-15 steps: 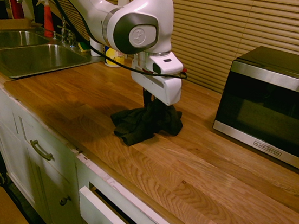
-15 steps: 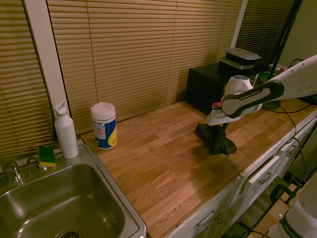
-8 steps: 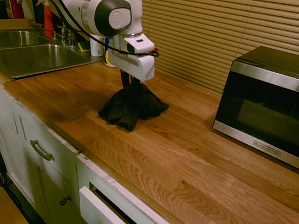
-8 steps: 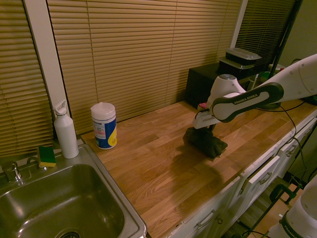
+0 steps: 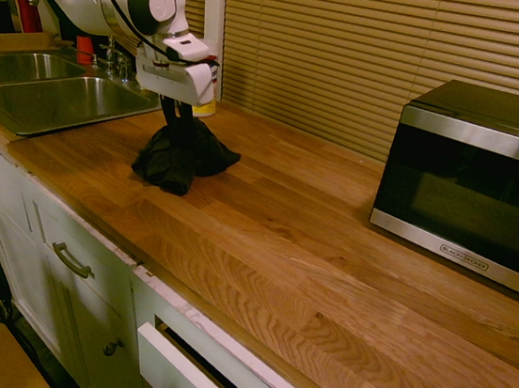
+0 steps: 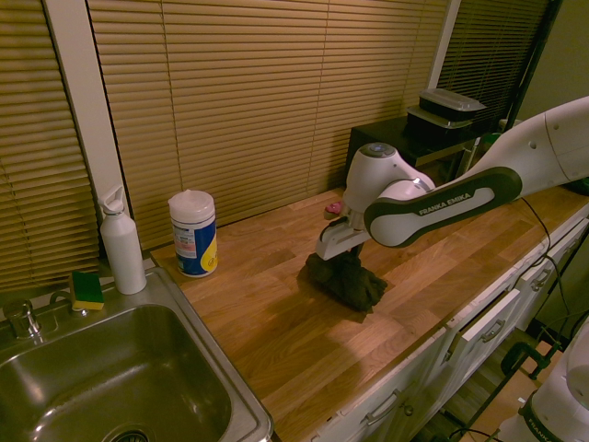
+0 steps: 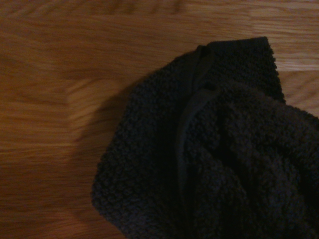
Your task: Clear the spill
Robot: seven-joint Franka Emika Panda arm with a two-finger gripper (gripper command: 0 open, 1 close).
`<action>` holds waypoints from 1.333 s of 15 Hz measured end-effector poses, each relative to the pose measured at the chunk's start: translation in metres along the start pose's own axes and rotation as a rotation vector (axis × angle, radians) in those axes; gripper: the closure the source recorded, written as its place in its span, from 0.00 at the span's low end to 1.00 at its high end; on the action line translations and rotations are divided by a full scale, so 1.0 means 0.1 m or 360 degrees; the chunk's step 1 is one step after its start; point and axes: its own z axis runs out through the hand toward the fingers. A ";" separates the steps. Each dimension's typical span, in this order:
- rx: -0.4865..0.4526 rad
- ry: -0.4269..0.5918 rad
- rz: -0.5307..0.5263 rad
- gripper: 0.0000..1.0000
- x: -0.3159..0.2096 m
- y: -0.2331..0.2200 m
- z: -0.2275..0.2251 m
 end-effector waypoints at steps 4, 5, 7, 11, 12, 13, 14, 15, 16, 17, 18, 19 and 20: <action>-0.0005 0.0013 -0.0094 1.00 -0.34 -0.46 -0.07; -0.0007 0.0021 -0.0121 1.00 -0.42 -0.57 -0.10; -0.0012 0.0023 -0.0163 1.00 -0.60 -0.78 -0.14; -0.0019 0.0030 -0.0246 1.00 -1.00 -1.15 -0.18; -0.0025 0.0031 -0.0263 1.00 -1.08 -1.22 -0.17; -0.0032 0.0035 -0.0279 0.00 -1.15 -1.29 -0.16; -0.0040 0.0041 -0.0293 0.00 -1.20 -1.36 -0.15; -0.0042 0.0043 -0.0305 0.00 -1.24 -1.41 -0.14; -0.0050 0.0046 -0.0314 0.00 -1.26 -1.45 -0.13; -0.0057 0.0049 -0.0320 0.00 -1.27 -1.47 -0.11; -0.0062 0.0049 -0.0325 0.00 -1.28 -1.48 -0.08; -0.0066 0.0049 -0.0326 0.00 -1.28 -1.48 -0.07; -0.0070 0.0051 -0.0323 0.00 -1.27 -1.47 -0.07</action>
